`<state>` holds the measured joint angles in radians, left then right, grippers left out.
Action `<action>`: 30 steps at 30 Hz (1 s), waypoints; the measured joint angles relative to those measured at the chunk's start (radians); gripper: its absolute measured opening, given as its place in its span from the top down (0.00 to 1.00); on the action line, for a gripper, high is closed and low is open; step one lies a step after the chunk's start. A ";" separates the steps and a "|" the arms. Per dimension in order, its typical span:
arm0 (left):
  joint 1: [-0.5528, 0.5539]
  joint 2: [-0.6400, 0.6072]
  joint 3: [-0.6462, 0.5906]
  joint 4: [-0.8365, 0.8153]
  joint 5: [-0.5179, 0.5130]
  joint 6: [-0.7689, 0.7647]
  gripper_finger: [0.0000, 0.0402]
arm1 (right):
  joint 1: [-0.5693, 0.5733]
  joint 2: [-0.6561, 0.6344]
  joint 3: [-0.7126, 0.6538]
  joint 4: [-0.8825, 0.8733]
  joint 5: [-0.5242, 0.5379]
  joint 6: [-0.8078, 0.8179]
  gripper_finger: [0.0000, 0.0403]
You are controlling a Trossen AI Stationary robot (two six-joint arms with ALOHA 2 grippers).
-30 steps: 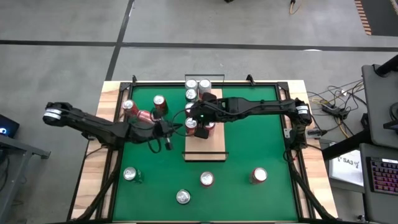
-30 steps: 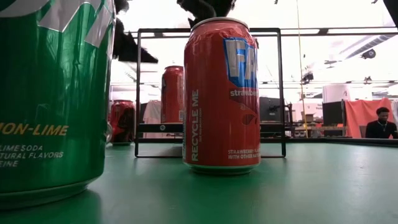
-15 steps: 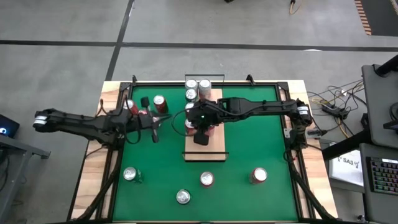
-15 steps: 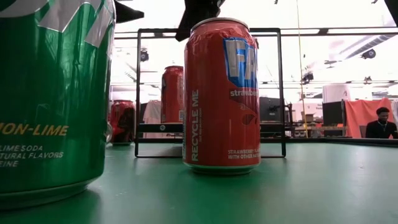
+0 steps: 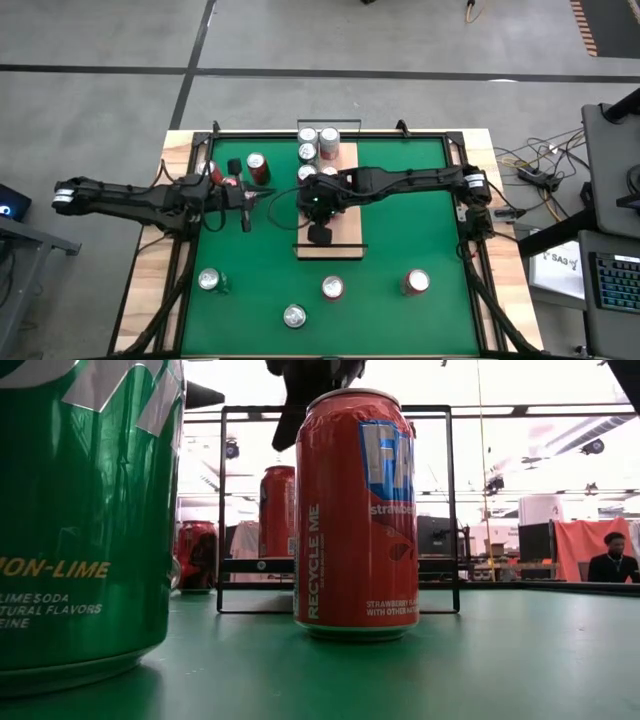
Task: Place canned beverage on shelf
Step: Put the orange soda can on the shelf and aligned with the other orange soda can
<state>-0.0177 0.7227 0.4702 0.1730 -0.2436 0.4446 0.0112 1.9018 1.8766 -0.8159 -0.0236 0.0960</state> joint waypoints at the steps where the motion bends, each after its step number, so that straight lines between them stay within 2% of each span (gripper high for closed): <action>1: 0.000 -0.001 0.000 -0.003 0.000 0.000 1.00 | 0.000 0.007 -0.001 0.001 -0.002 0.004 0.97; 10: 0.000 -0.003 0.001 -0.001 0.000 -0.001 1.00 | -0.016 0.048 -0.001 0.006 -0.002 -0.018 0.97; 30: 0.000 -0.001 0.004 0.007 -0.001 -0.008 1.00 | -0.060 0.042 0.002 0.005 0.008 -0.020 0.97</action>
<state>-0.0177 0.7219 0.4744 0.1802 -0.2447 0.4364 -0.0486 1.9439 1.8790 -0.8105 -0.0158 0.0756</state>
